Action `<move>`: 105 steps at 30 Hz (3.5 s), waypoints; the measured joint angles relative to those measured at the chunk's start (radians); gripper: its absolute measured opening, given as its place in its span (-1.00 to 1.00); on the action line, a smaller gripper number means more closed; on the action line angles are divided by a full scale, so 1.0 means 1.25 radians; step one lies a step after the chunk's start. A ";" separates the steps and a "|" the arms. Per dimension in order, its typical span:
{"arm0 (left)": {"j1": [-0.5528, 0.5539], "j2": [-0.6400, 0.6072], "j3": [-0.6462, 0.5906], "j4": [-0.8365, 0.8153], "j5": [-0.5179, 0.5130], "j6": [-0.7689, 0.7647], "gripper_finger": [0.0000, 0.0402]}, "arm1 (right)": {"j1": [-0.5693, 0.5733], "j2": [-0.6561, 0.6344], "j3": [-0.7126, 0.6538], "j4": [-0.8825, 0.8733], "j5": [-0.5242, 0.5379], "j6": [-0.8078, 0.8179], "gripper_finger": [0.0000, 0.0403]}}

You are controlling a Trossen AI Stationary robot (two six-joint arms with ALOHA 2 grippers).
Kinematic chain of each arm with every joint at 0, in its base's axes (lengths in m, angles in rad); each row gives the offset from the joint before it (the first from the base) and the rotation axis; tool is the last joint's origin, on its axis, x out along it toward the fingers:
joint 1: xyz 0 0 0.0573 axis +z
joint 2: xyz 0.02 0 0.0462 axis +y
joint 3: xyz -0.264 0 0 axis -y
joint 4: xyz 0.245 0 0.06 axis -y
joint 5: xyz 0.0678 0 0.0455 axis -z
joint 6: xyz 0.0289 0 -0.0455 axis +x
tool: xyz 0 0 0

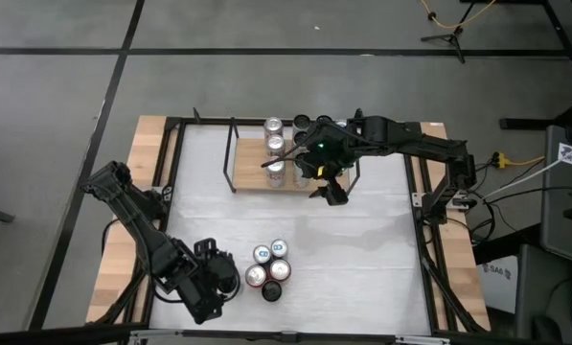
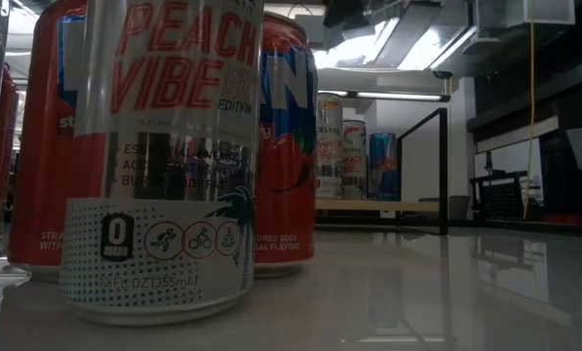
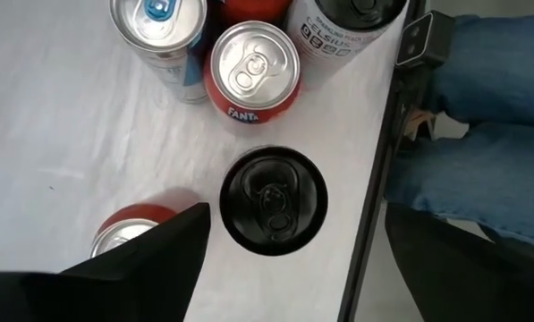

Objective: Place canned beverage on shelf
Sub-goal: Put the white pink soda can onto the shelf aligned with the other white pink soda can

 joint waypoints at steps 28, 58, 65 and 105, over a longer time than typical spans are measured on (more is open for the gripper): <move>-0.001 0.036 -0.001 0.009 -0.008 -0.002 0.91 | 0.000 0.000 0.000 -0.001 0.000 0.000 0.41; 0.003 0.130 -0.001 -0.001 0.008 0.002 0.91 | 0.000 0.000 0.000 -0.003 0.000 0.000 0.41; 0.008 0.130 -0.001 -0.002 0.015 -0.018 0.90 | 0.000 0.000 0.000 -0.009 0.000 0.000 0.41; 0.164 0.003 0.017 -0.067 0.222 0.047 0.19 | 0.000 -0.223 -0.097 -0.127 0.021 -0.005 0.41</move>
